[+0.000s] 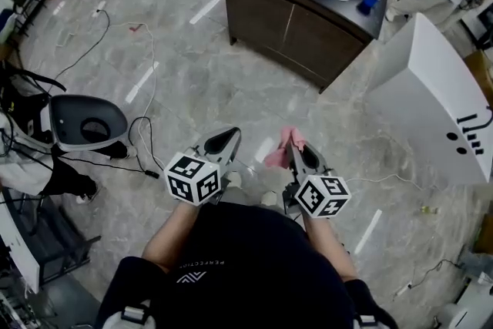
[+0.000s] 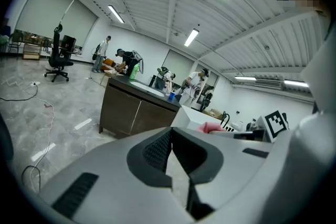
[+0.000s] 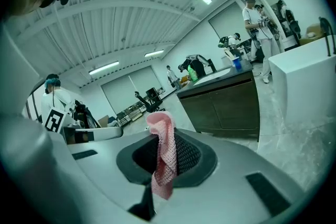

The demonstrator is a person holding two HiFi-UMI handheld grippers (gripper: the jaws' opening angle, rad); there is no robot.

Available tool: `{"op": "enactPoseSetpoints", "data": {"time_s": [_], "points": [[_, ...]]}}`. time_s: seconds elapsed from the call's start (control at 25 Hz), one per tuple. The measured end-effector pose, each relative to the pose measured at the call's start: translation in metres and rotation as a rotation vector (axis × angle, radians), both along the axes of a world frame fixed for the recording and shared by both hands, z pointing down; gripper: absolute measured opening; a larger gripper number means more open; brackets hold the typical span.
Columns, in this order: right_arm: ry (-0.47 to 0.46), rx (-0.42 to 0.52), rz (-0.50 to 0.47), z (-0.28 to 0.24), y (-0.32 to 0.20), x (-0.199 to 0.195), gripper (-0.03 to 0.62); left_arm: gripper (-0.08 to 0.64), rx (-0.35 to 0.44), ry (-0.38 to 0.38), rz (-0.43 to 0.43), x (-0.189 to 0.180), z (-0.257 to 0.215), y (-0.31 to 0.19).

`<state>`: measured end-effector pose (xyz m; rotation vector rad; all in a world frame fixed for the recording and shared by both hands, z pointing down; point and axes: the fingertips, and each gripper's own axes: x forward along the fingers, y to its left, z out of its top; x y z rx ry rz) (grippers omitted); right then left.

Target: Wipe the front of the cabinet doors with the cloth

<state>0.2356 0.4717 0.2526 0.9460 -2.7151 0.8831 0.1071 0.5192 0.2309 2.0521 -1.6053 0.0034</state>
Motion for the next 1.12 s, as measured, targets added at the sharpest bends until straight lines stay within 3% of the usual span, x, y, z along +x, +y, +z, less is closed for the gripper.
{"op": "enactPoseSetpoints", "data": {"time_s": [0.76,1.12], "points": [[0.044,0.04,-0.049,-0.006,-0.015,-0.106,0.048,0.009,-0.015,-0.007,-0.02,-0.102,0.01,0.0],[0.063,0.031,-0.106,0.002,-0.042,-0.133,0.048,0.009,-0.032,0.004,-0.104,-0.131,0.017,-0.013]]}}
